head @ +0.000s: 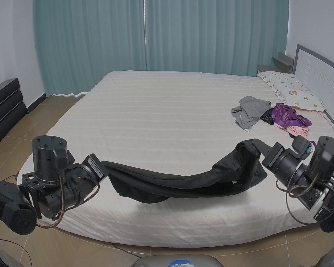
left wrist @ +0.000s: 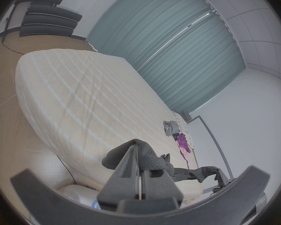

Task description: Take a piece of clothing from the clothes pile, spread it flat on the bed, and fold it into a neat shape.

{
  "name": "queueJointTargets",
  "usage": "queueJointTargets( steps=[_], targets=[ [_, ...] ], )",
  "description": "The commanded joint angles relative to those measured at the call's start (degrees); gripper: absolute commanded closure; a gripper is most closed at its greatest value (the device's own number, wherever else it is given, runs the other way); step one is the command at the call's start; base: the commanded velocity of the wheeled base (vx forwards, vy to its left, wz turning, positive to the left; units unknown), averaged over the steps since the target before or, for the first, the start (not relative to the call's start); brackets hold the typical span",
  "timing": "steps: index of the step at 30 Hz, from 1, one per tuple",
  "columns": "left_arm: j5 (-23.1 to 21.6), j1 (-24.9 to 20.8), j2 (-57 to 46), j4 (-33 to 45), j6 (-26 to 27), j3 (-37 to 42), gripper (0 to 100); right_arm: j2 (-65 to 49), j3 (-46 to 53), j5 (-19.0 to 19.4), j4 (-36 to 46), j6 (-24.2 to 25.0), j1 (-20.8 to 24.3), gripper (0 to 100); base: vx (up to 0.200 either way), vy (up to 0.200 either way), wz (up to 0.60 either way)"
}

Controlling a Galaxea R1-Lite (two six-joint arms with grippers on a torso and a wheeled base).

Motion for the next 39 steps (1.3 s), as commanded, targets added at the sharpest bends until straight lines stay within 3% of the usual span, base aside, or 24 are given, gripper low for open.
queueJointTargets(
  steps=[1, 8, 16, 18, 25, 39],
  targets=[
    [0.2, 0.4, -9.4, 3.1, 1.8, -0.4, 100, -15.0, 0.9, 0.4, 4.9, -0.6, -0.1, 100, 0.000, 0.000, 0.00],
    [-0.1, -0.1, -18.6, 18.0, 3.8, -9.6, 100, -29.8, -7.6, 2.0, 24.0, -1.7, -0.3, 100, 0.000, 0.000, 0.00],
    [-0.3, 0.8, -16.4, 27.4, 3.8, -24.2, 100, -27.7, -20.9, 4.6, 27.8, -4.0, -7.4, 100, 0.000, 0.000, 0.00],
    [-0.3, 2.4, -11.2, 31.2, 3.8, -31.8, 100, -23.3, -25.9, 5.5, 28.3, -4.8, -10.3, 100, 0.000, 0.000, 0.00],
    [-2.8, 4.8, 0.5, 33.9, 3.4, -44.4, 100, -8.7, -33.4, 5.0, 27.1, -7.6, -11.7, 100, 0.143, 0.000, 0.00],
    [-5.1, 8.6, 14.1, 33.4, 3.4, -51.6, 100, 13.1, -49.3, 4.4, 23.6, -10.2, -13.1, 100, 0.200, 0.000, 0.00]
  ],
)
